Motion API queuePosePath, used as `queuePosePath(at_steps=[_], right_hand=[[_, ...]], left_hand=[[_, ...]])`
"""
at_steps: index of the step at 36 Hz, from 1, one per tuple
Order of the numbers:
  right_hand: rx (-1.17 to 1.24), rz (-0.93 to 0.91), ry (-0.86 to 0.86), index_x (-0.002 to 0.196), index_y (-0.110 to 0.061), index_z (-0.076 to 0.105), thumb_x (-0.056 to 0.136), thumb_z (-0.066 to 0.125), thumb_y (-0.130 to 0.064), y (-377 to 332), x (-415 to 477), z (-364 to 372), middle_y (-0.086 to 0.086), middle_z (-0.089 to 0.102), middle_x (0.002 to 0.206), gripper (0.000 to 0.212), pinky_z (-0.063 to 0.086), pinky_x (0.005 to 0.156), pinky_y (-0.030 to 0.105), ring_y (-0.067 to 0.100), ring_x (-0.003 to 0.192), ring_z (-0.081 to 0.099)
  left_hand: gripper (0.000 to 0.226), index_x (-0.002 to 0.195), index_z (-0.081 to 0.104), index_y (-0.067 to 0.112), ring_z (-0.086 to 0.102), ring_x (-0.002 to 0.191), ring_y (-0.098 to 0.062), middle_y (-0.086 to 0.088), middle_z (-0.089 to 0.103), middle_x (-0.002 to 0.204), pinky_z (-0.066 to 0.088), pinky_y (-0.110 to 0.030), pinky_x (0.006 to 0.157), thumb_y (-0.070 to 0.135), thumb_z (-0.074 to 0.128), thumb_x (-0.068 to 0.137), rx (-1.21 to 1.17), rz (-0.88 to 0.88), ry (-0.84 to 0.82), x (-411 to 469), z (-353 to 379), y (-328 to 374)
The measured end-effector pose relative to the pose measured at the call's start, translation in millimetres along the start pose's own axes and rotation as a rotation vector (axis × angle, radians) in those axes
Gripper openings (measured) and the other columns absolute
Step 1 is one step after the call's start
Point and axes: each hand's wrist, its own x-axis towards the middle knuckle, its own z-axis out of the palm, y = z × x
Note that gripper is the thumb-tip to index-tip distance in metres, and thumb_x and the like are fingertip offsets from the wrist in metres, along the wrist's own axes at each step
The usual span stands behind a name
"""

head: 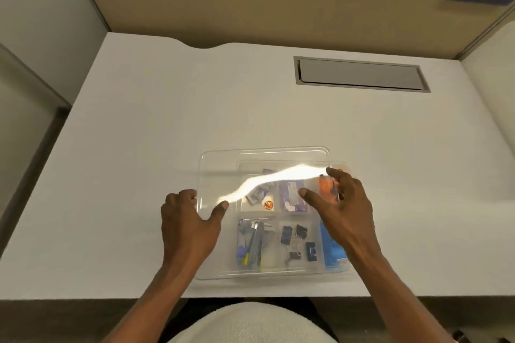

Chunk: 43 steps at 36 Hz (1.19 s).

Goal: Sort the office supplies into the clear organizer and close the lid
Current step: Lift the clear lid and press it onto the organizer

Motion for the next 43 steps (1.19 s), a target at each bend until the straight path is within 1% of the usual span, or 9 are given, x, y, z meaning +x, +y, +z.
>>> queuePosePath(at_steps=[3, 5, 7, 13, 16, 22, 32, 40, 43], right_hand=[[0.036, 0.032, 0.024, 0.139, -0.029, 0.054, 0.062, 0.065, -0.076, 23.2, -2.2, -15.7, 0.002, 0.054, 0.148, 0.091, 0.046, 0.101, 0.036, 0.026, 0.129, 0.058], [0.007, 0.032, 0.038, 0.138, -0.032, 0.054, 0.060, 0.062, -0.084, 38.0, -3.3, -22.0, 0.001, 0.054, 0.148, 0.094, 0.048, 0.106, 0.044, 0.026, 0.129, 0.057], [-0.025, 0.028, 0.041, 0.138, -0.032, 0.054, 0.066, 0.065, -0.076, 53.5, -3.2, -24.1, 0.001, 0.054, 0.148, 0.086, 0.049, 0.107, 0.050, 0.027, 0.130, 0.055], [-0.124, -0.038, 0.017, 0.140, -0.025, 0.055, 0.077, 0.078, -0.057, 85.9, 0.7, -22.4, 0.003, 0.053, 0.148, 0.074, 0.038, 0.102, 0.033, 0.024, 0.133, 0.050], [-0.148, -0.082, 0.018, 0.141, -0.025, 0.055, 0.078, 0.083, -0.047, 97.1, 1.7, -20.3, 0.004, 0.050, 0.150, 0.072, 0.043, 0.107, 0.043, 0.025, 0.135, 0.046], [-0.225, -0.139, -0.023, 0.145, -0.030, 0.052, 0.077, 0.079, -0.056, 114.3, 10.9, -18.4, 0.006, 0.039, 0.160, 0.077, 0.048, 0.107, 0.054, 0.028, 0.142, 0.040], [-0.336, -0.296, -0.060, 0.153, -0.030, 0.036, 0.083, 0.050, -0.081, 130.9, 14.5, -11.1, 0.005, 0.022, 0.165, 0.088, 0.060, 0.093, 0.050, 0.033, 0.144, 0.042], [-0.349, -0.348, -0.060, 0.162, -0.029, 0.017, 0.090, 0.035, -0.081, 148.1, 12.4, -1.2, -0.005, -0.006, 0.173, 0.091, 0.047, 0.112, 0.054, 0.030, 0.155, 0.026], [-0.356, -0.349, -0.062, 0.163, -0.028, 0.013, 0.090, 0.032, -0.083, 151.3, 12.5, 1.3, -0.005, -0.010, 0.172, 0.094, 0.041, 0.115, 0.058, 0.030, 0.156, 0.021]], left_hand=[[0.069, 0.130, 0.054, 0.015, 0.058, 0.112, -0.026, -0.001, 0.052, 0.119, 0.056, -0.044, 0.090, 0.058, 0.076, 0.080, 0.019, 0.048, -0.053, -13.2, 18.0, 7.8], [0.071, 0.131, 0.054, 0.014, 0.056, 0.115, -0.026, -0.002, 0.053, 0.121, 0.056, -0.042, 0.089, 0.058, 0.077, 0.080, 0.052, 0.074, -0.069, -21.3, 29.2, 12.3], [0.071, 0.131, 0.055, 0.012, 0.054, 0.117, -0.026, -0.004, 0.054, 0.121, 0.054, -0.039, 0.088, 0.055, 0.078, 0.080, 0.086, 0.112, -0.066, -28.4, 39.1, 16.5], [0.064, 0.124, 0.058, 0.012, 0.051, 0.111, -0.023, -0.005, 0.054, 0.115, 0.054, -0.034, 0.083, 0.053, 0.078, 0.080, 0.202, 0.171, -0.064, -35.9, 58.4, 23.0], [0.065, 0.124, 0.059, 0.010, 0.051, 0.112, -0.025, -0.008, 0.055, 0.116, 0.056, -0.037, 0.082, 0.052, 0.079, 0.079, 0.211, 0.155, -0.061, -34.1, 66.1, 22.8], [0.064, 0.124, 0.057, 0.009, 0.051, 0.114, -0.027, -0.009, 0.055, 0.118, 0.057, -0.039, 0.081, 0.049, 0.079, 0.080, 0.240, 0.151, -0.035, -30.0, 78.6, 25.6], [0.080, 0.151, 0.030, 0.001, 0.047, 0.126, -0.029, -0.015, 0.052, 0.137, 0.056, -0.042, 0.094, 0.053, 0.055, 0.096, 0.218, 0.222, -0.002, -40.7, 104.2, 12.4], [0.091, 0.159, 0.016, 0.007, 0.042, 0.140, -0.028, -0.014, 0.038, 0.155, 0.046, -0.042, 0.112, 0.067, 0.037, 0.095, 0.176, 0.287, 0.011, -39.2, 115.4, -7.2], [0.100, 0.160, 0.010, 0.004, 0.030, 0.151, -0.031, -0.017, 0.026, 0.165, 0.033, -0.044, 0.122, 0.075, 0.032, 0.093, 0.200, 0.300, -0.006, -39.0, 118.8, -8.5]])
